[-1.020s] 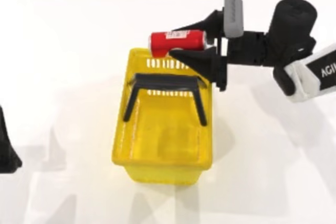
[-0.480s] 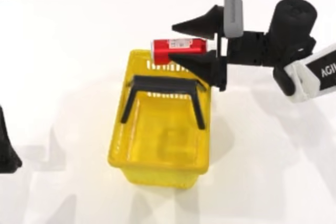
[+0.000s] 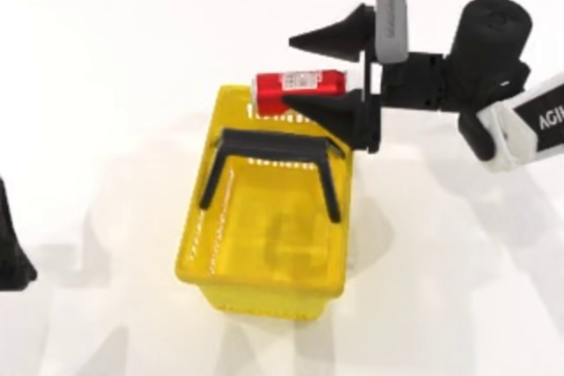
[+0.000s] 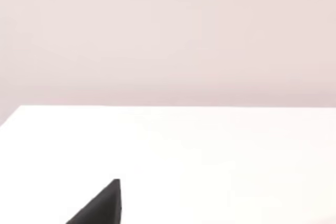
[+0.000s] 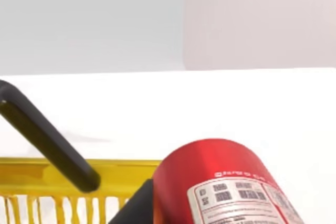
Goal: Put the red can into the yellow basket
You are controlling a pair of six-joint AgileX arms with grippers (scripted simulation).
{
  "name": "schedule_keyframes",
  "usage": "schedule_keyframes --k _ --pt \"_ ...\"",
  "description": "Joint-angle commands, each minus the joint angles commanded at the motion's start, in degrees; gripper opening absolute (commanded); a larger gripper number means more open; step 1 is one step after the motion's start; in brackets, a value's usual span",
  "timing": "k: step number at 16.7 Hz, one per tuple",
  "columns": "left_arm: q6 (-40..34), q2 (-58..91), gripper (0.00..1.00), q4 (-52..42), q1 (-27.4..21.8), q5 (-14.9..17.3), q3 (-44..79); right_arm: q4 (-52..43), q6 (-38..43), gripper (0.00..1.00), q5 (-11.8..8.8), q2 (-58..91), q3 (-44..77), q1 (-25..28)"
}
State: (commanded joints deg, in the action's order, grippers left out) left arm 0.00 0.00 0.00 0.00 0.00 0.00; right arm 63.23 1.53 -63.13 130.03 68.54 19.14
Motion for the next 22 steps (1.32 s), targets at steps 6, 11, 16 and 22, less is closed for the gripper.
schedule_keyframes --k 6,11,16,22 --pt "3.54 8.32 1.00 -7.04 -2.79 0.44 6.11 -3.84 -0.71 1.00 3.80 -7.85 -5.46 -1.16" --pt "12.12 27.79 1.00 -22.69 -9.56 1.45 22.03 -12.83 -2.36 1.00 13.51 -25.98 -18.08 -4.48" --pt "23.85 52.49 1.00 -41.26 -18.24 2.15 44.71 -26.06 -3.64 1.00 26.91 -50.56 -34.53 -8.80" --pt "39.21 83.04 1.00 -61.88 -28.54 1.92 75.33 -43.66 -3.40 1.00 43.46 -85.30 -52.66 -13.60"
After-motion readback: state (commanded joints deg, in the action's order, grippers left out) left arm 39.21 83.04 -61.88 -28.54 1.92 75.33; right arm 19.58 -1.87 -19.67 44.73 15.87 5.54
